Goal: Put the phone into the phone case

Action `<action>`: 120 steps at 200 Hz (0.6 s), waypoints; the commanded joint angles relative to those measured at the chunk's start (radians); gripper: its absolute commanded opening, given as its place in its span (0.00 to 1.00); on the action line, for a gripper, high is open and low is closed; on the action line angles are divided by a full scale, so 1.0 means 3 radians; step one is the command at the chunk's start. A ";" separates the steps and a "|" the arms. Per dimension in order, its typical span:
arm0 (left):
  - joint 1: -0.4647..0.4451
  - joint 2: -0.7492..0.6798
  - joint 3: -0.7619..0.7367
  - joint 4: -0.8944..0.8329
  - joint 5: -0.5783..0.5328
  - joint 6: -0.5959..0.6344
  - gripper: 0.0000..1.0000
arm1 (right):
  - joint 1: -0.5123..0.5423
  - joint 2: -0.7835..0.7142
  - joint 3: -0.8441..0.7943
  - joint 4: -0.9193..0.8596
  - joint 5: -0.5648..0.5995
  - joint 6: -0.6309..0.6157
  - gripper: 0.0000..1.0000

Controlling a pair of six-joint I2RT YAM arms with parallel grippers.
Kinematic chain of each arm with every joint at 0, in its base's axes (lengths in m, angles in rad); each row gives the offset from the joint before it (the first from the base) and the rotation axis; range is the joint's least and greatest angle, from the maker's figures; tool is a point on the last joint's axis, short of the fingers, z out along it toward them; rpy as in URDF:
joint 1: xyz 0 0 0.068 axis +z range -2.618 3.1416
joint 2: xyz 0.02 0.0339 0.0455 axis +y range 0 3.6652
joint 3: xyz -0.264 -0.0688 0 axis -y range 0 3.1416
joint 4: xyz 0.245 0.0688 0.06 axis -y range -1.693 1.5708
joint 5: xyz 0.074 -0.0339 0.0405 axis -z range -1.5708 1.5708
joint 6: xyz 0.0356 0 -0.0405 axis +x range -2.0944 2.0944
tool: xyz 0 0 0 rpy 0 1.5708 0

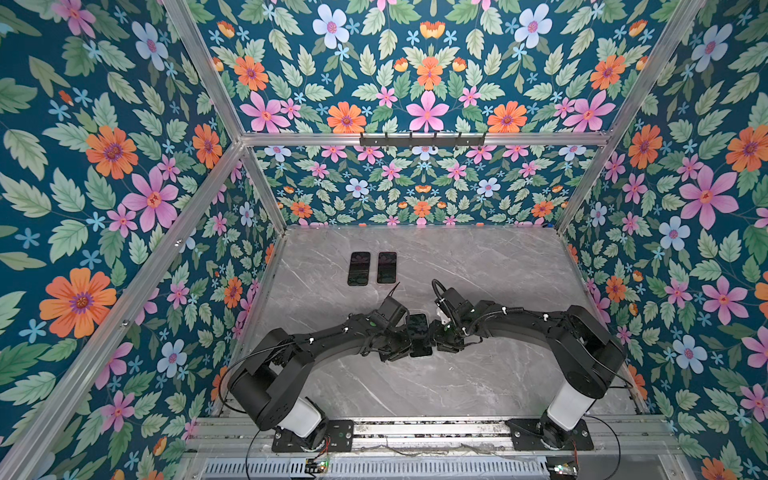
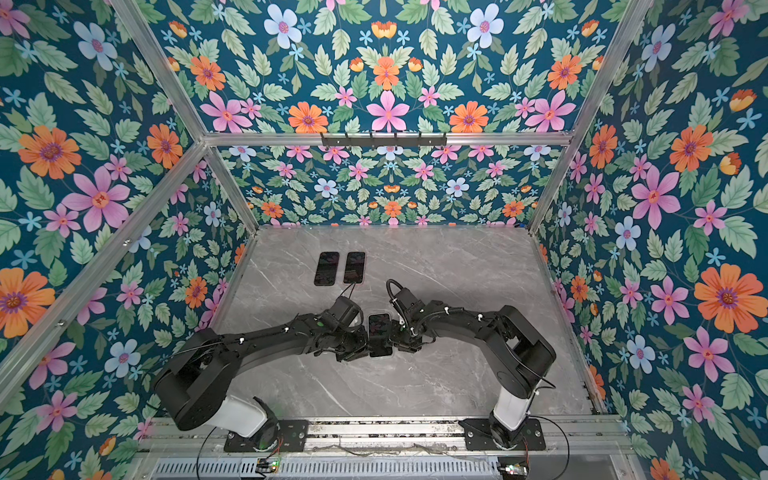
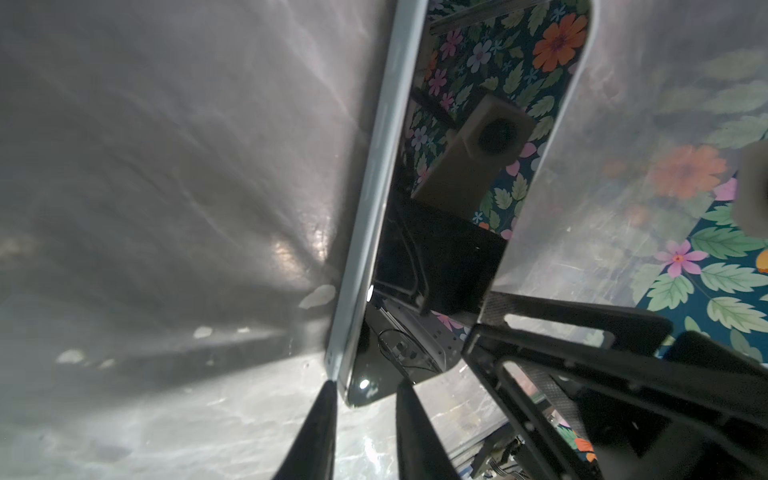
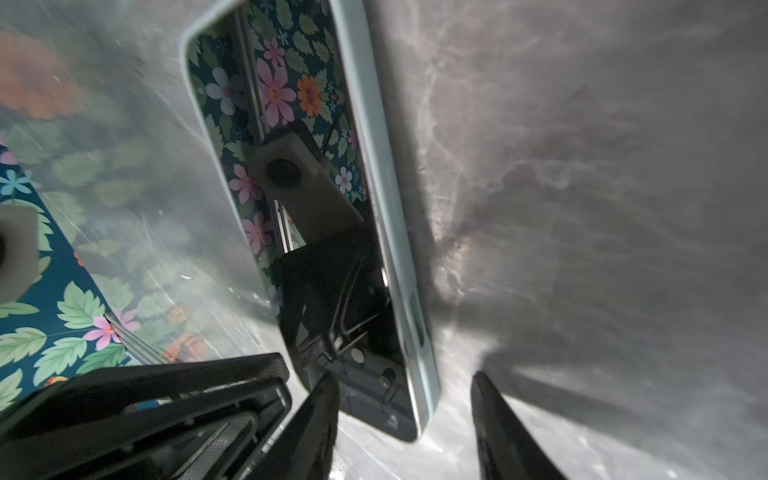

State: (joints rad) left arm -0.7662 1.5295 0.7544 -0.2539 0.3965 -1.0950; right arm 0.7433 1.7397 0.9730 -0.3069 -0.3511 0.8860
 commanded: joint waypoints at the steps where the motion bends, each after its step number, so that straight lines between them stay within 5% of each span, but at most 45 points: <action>1: -0.0003 0.0053 0.0023 0.0069 0.0031 0.0078 0.20 | 0.0000 0.0042 0.0023 0.0076 -0.0069 -0.0007 0.50; 120: -0.0003 0.0194 -0.0047 0.0081 0.0028 0.0152 0.10 | 0.0068 0.0198 -0.0051 0.0274 -0.0251 0.0079 0.36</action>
State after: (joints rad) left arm -0.7654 1.5749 0.7544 -0.2317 0.4206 -1.0634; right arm 0.7467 1.7775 0.9710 -0.2592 -0.3866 0.8829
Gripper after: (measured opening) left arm 0.097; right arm 0.373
